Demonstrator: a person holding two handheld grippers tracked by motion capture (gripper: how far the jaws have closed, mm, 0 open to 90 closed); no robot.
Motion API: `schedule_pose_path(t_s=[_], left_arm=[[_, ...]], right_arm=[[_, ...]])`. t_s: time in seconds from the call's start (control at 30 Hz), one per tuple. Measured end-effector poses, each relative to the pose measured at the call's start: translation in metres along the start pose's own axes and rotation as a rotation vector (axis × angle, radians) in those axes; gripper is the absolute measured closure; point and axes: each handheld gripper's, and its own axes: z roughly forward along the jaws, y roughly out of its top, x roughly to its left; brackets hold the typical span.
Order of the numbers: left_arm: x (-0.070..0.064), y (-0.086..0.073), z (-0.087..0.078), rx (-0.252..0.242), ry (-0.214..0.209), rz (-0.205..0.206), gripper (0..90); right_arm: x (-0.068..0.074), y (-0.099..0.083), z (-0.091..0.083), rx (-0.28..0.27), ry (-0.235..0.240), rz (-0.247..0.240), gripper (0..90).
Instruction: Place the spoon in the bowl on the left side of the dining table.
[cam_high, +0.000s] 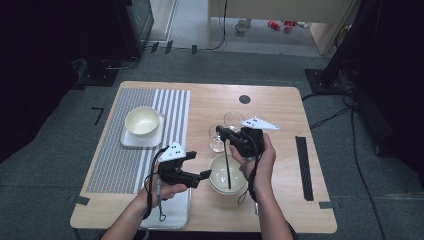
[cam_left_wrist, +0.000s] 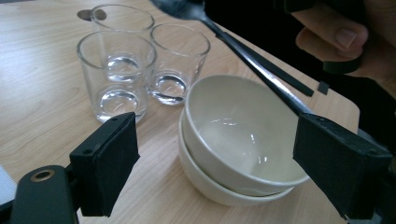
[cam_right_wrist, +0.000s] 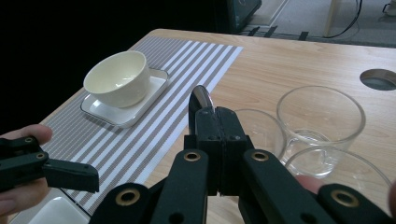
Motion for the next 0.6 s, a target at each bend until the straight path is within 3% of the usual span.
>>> schedule_pose_path(t_s=[0.17,0.6], left_arm=[[-0.006,0.002,0.003,-0.007,-0.028,0.0,14.4],[-0.012,-0.001,0.011,0.002,-0.048,-0.006,15.0]], right_arm=[[0.007,0.001,0.004,0.0,0.013,-0.004,90.0],[0.02,0.006,0.009,-0.008,0.034,-0.014,90.0]])
